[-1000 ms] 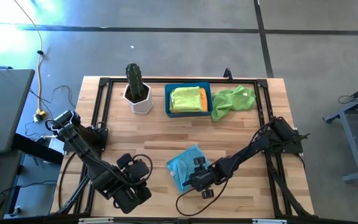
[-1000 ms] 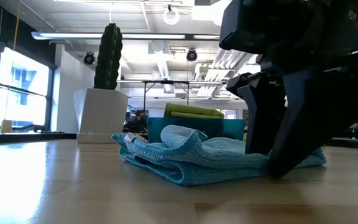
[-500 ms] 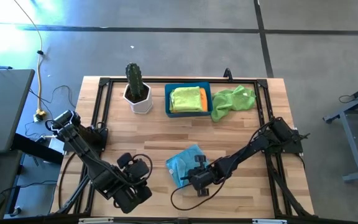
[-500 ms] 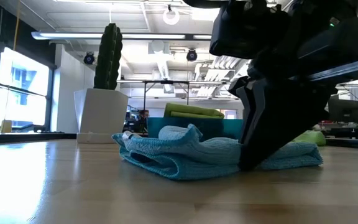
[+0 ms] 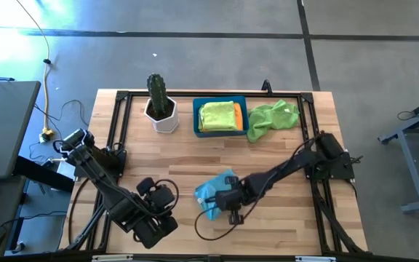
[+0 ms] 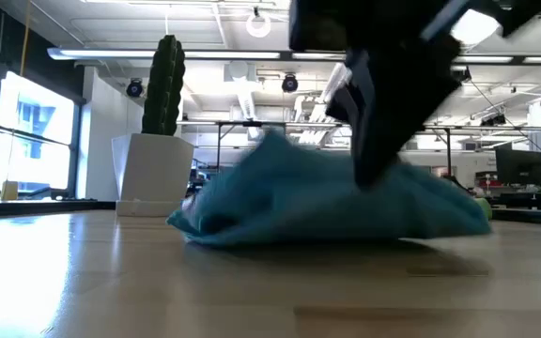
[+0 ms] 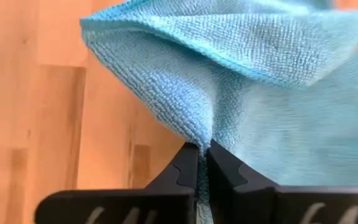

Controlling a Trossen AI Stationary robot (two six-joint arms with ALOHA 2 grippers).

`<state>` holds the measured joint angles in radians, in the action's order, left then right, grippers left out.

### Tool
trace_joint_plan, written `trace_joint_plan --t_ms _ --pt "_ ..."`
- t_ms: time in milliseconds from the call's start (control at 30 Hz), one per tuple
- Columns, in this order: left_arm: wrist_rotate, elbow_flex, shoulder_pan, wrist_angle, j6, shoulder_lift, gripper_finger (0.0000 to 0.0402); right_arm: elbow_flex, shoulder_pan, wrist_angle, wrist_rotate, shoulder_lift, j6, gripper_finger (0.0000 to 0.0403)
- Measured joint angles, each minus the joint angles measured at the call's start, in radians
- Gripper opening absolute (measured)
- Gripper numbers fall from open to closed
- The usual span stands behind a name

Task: Fold microfiber towels
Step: Stack the blue microfiber towel on top of the green microfiber towel

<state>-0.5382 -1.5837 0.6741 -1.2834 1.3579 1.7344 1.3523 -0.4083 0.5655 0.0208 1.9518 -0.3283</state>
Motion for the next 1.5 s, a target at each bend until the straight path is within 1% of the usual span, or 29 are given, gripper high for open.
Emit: trace_joint_plan --t_ms 167,367,400,433,467,533,567,600,633,733,767,867,900,1000,1133,1233,1333,1433,1500 --pt "0.002 0.000 -0.026 0.000 0.000 0.000 0.0129 0.129 0.078 0.231 -0.029 -0.009 0.087 0.0001" --pt "0.003 0.000 -0.066 -0.004 0.000 0.000 0.0129 0.327 0.185 0.538 -0.029 -0.011 0.170 0.0000" --pt "0.003 0.000 -0.073 -0.004 0.000 0.000 0.0129 0.367 0.203 0.578 -0.015 -0.011 0.181 0.0000" --pt "0.003 0.000 -0.081 -0.004 0.000 0.000 0.0129 0.403 0.219 0.618 0.025 -0.012 0.192 0.0000" --pt "0.003 0.000 -0.089 -0.004 0.000 0.000 0.0129 0.437 0.234 0.656 0.089 -0.012 0.197 0.0000" --pt "0.003 0.000 -0.104 -0.004 0.000 0.000 0.0129 0.500 0.261 0.716 0.240 -0.012 0.198 0.0000" --pt "0.003 0.000 -0.113 -0.004 0.000 0.000 0.0129 0.529 0.275 0.741 0.290 -0.013 0.208 0.0000" --pt "0.003 0.000 -0.121 -0.003 0.000 0.000 0.0129 0.556 0.291 0.766 0.305 -0.013 0.228 0.0000" --pt "0.003 0.000 -0.129 -0.004 0.000 0.000 0.0129 0.581 0.307 0.788 0.288 -0.013 0.254 0.0000" --pt "0.003 0.000 -0.153 -0.003 -0.003 0.000 0.0129 0.643 0.360 0.840 0.171 -0.013 0.348 0.0000" --pt "0.003 0.000 -0.161 -0.003 -0.008 0.000 0.0129 0.658 0.376 0.848 0.173 -0.013 0.357 0.0000" --pt "0.003 0.000 -0.182 -0.003 -0.026 0.000 0.0129 0.691 0.425 0.873 0.263 -0.013 0.361 0.0000" --pt "0.004 0.000 -0.188 -0.004 -0.026 0.000 0.0129 0.699 0.442 0.881 0.275 -0.013 0.377 0.0000" --pt "0.004 0.000 -0.207 -0.009 -0.035 0.000 0.0129 0.724 0.490 0.884 0.283 -0.013 0.420 0.0000" --pt "-0.002 0.000 -0.242 -0.008 -0.095 0.000 0.0129 0.750 0.547 0.883 0.276 -0.013 0.457 0.0000" --pt "-0.048 0.000 -0.285 -0.007 -0.177 0.000 0.0129 0.771 0.588 0.882 0.258 -0.013 0.473 0.0000" --pt "-0.105 0.000 -0.344 -0.003 -0.285 0.000 0.0129 0.789 0.618 0.885 0.177 -0.014 0.495 0.0000" --pt "-0.138 0.000 -0.410 -0.001 -0.445 -0.005 0.0129 0.807 0.641 0.903 0.095 -0.014 0.516 0.0000" --pt "-0.155 0.000 -0.457 0.006 -0.568 -0.017 0.0129 0.811 0.654 0.913 0.067 -0.014 0.514 0.0000"
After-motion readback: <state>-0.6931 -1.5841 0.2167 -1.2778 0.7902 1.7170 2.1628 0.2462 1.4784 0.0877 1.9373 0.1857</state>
